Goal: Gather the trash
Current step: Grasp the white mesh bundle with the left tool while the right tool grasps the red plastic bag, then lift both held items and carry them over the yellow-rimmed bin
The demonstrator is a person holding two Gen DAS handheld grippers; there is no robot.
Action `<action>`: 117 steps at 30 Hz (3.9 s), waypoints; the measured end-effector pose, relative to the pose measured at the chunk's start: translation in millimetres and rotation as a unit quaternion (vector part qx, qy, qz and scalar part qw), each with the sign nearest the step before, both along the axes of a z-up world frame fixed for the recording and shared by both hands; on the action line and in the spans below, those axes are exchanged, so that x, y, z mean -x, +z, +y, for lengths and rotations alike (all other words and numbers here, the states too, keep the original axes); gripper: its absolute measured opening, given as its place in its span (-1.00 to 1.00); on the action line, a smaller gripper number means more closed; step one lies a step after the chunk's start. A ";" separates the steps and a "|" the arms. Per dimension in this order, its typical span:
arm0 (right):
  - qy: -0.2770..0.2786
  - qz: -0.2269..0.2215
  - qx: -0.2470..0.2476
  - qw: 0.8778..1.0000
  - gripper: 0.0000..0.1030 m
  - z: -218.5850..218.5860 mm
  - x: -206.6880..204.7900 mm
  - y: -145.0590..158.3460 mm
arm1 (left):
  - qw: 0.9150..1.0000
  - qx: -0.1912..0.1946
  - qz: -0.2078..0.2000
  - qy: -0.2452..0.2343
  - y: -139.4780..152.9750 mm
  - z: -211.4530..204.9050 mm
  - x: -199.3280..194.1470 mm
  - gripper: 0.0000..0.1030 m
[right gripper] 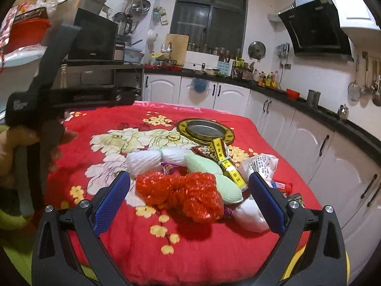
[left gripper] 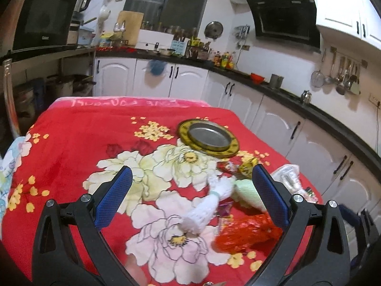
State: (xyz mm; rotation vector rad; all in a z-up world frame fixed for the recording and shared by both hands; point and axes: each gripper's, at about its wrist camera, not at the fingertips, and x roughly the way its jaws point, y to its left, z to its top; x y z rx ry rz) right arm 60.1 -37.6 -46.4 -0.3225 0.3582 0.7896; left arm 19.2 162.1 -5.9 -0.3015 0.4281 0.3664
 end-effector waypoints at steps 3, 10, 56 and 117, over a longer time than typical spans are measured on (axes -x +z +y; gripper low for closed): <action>-0.003 0.011 0.005 1.000 0.88 8.6 -12.1 -3.7 | 1.000 0.005 0.015 -0.006 -7.1 3.7 -4.9 0.79; -0.012 0.055 0.034 0.998 0.88 27.1 -41.0 -27.4 | 0.997 0.007 0.069 -0.029 -32.9 8.4 -24.9 0.79; 0.017 0.077 -0.038 0.996 -0.52 -3.4 -26.8 -17.6 | 0.991 0.047 0.067 -0.102 -38.7 -0.7 -35.4 -0.88; -0.300 0.009 -0.118 0.947 -0.52 -284.0 -38.0 16.9 | 0.942 0.023 0.003 -0.333 15.5 -225.0 -90.8 -0.89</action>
